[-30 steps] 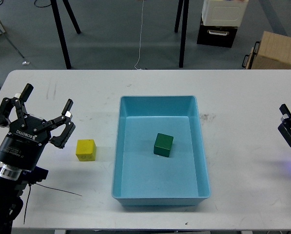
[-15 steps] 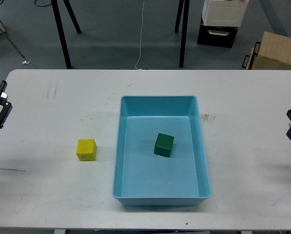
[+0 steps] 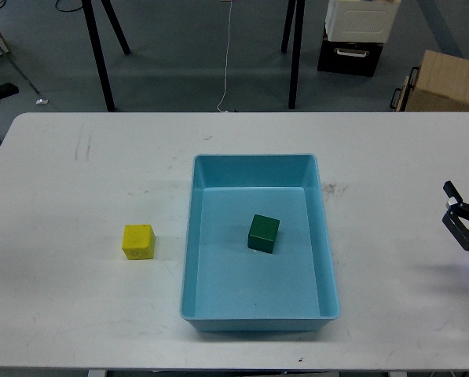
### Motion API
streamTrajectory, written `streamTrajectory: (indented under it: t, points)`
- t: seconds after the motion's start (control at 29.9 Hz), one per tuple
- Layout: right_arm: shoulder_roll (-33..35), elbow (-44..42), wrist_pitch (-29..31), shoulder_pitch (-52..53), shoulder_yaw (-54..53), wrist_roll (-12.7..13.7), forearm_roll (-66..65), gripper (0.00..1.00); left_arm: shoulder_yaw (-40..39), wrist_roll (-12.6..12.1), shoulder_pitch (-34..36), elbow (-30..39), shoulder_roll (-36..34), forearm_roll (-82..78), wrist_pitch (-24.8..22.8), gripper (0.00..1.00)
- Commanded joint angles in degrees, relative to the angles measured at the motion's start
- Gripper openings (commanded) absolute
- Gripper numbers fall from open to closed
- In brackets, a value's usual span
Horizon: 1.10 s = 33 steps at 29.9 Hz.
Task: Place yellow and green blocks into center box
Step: 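Bring the left gripper down over the yellow cube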
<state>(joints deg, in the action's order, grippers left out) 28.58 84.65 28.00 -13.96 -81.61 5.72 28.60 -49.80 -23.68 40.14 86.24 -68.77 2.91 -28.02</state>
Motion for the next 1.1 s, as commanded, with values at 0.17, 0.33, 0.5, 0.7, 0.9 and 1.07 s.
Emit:
streamTrajectory:
  t: [0.17,0.33,0.5,0.7,0.9,1.07]
  points:
    - [-1.1,-0.2,0.0,-0.2,0.0,0.0,-2.2,0.99,56.2,-1.5,48.2,-5.2,15.1,-8.8,0.0,1.0]
    - [-1.1,0.1,0.0,-0.4,-0.7,0.1,-2.2,0.99,80.8,-4.3,65.4,-6.3,31.9,-12.9,0.0,1.0]
    - [-1.2,0.0,0.0,-0.6,-0.7,0.0,-2.1,0.99,95.0,-4.3,70.6,-3.9,40.9,-18.4,0.0,1.0]
    - [-1.5,-0.2,0.0,-1.9,-0.6,0.1,-2.1,0.99,101.6,-4.3,69.6,-2.8,44.1,-22.7,0.0,1.0]
    - [-1.5,-0.4,0.0,-2.1,-0.5,0.1,-2.2,0.99,101.8,-4.3,66.1,-3.2,45.6,-22.8,0.0,1.0]
    - [-1.4,-0.4,0.0,-2.0,-0.1,0.1,-2.2,0.99,101.0,-4.3,63.2,-4.1,47.8,-22.6,0.0,1.0]
